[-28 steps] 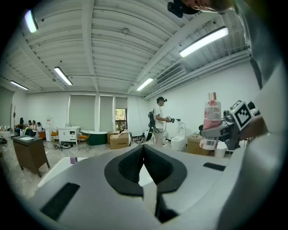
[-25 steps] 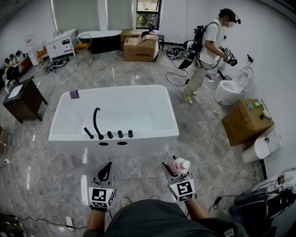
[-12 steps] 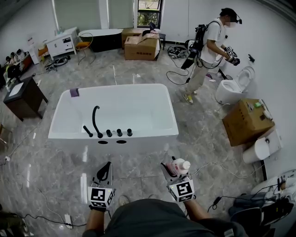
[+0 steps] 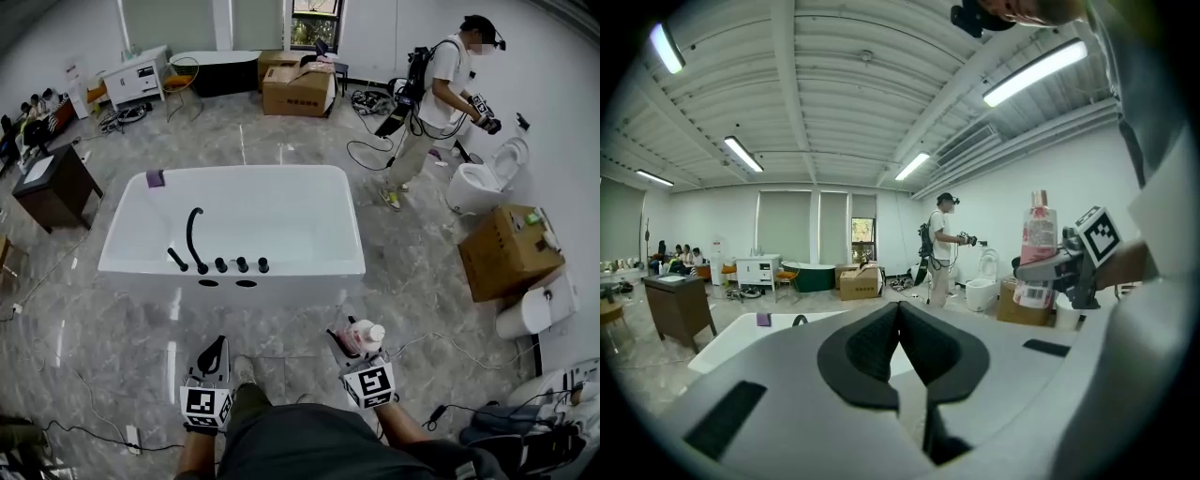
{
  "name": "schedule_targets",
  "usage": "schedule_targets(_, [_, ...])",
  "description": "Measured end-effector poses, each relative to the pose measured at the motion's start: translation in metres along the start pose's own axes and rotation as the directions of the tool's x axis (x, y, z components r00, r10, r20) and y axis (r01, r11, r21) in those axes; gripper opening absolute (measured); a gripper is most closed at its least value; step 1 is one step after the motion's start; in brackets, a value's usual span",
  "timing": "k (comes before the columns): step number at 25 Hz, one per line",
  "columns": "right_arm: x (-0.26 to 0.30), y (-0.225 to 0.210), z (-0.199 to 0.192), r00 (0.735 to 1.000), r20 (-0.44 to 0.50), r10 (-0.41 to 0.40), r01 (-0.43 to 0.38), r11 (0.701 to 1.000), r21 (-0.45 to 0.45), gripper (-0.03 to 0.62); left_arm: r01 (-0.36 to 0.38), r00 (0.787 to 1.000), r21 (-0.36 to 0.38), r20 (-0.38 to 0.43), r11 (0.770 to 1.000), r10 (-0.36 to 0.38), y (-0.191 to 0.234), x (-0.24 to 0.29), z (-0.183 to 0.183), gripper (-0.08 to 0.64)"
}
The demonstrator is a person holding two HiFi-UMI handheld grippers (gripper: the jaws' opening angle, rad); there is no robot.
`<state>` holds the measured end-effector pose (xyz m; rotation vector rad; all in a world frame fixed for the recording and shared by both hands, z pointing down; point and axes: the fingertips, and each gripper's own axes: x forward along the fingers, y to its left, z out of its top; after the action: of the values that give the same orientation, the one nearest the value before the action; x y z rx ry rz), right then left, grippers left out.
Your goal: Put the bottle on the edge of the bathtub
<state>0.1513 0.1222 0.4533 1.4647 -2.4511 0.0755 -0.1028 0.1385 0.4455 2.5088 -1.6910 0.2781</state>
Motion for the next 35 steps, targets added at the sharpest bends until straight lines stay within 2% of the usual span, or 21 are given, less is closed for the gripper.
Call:
schedule_targets(7, [0.055, -0.017, 0.007, 0.999, -0.024, -0.026, 0.026, 1.0, -0.005, 0.225, 0.009, 1.0, -0.024, 0.005, 1.0, -0.009, 0.043, 0.054, 0.002, 0.0])
schedule_targets(17, [0.184, -0.035, 0.048, 0.995, -0.063, -0.078, 0.076, 0.996, -0.043, 0.225, 0.103, 0.995, -0.022, 0.016, 0.994, -0.103, 0.146, 0.177, 0.032, 0.0])
schedule_targets(26, [0.287, -0.039, 0.083, 0.992, -0.05, -0.114, 0.112, 0.992, -0.056, 0.225, 0.186, 0.983, 0.001, -0.015, 0.983, -0.186, 0.217, 0.25, 0.044, 0.0])
schedule_targets(31, [0.324, -0.048, 0.082, 0.996, -0.07, -0.056, 0.052, 0.997, -0.053, 0.225, 0.185, 0.982, -0.002, -0.042, 0.983, -0.185, 0.223, 0.279, 0.044, 0.0])
schedule_targets(35, [0.347, -0.061, 0.068, 0.998, -0.064, 0.029, -0.033, 0.997, -0.074, 0.225, 0.131, 0.99, -0.017, -0.053, 0.991, -0.132, 0.218, 0.294, 0.037, 0.0])
